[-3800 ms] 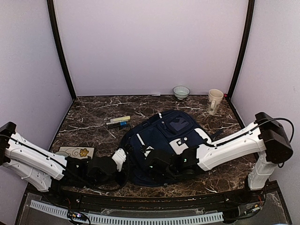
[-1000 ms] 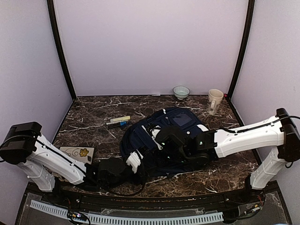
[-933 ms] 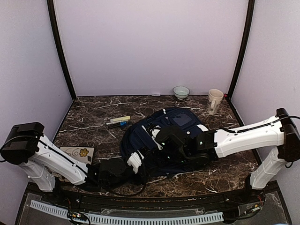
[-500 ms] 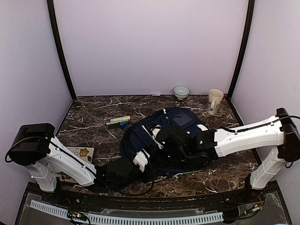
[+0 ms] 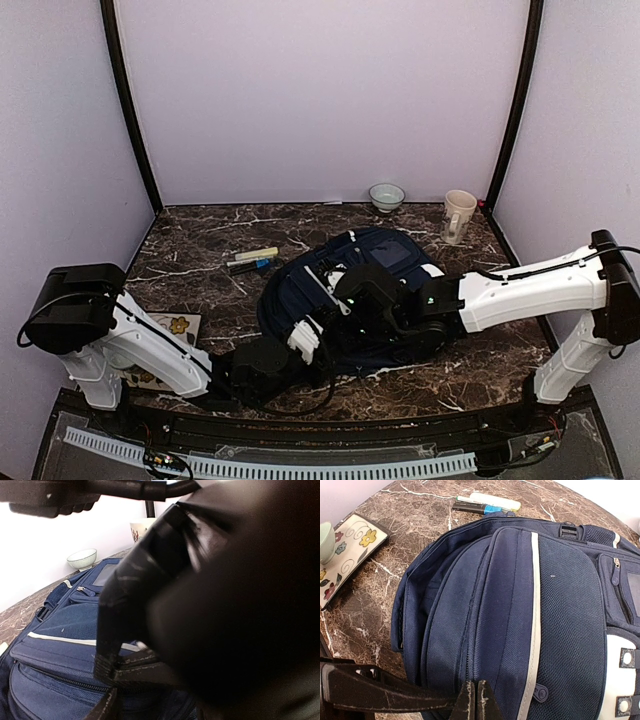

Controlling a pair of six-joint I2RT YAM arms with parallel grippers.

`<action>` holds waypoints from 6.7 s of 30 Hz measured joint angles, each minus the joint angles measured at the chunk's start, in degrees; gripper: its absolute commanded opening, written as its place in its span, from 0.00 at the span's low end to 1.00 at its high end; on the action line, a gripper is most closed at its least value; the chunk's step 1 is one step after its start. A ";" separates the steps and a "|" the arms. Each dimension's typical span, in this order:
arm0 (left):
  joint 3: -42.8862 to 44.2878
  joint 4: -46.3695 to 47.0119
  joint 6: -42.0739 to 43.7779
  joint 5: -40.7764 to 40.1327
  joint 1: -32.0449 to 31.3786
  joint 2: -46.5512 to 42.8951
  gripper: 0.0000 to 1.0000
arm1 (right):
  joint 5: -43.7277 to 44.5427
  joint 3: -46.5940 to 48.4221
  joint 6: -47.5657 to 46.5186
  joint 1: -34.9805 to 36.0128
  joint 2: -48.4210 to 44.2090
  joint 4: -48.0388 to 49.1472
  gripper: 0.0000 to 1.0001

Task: Pack the student bag
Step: Hold the second largest pocket of the student bag, then pick up the second largest pocket of the student bag.

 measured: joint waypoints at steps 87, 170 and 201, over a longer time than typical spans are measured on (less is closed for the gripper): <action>-2.23 27.04 23.56 -8.11 -3.89 11.23 0.57 | 0.28 2.38 1.14 -0.09 -2.12 2.78 0.00; -14.86 -4.26 8.48 5.31 1.70 -22.97 0.56 | -4.04 -28.00 -44.61 -1.64 -6.75 30.67 0.00; -2.34 -11.08 7.19 6.34 -0.35 -4.22 0.35 | -7.06 -21.51 -31.17 -1.64 -6.73 19.65 0.00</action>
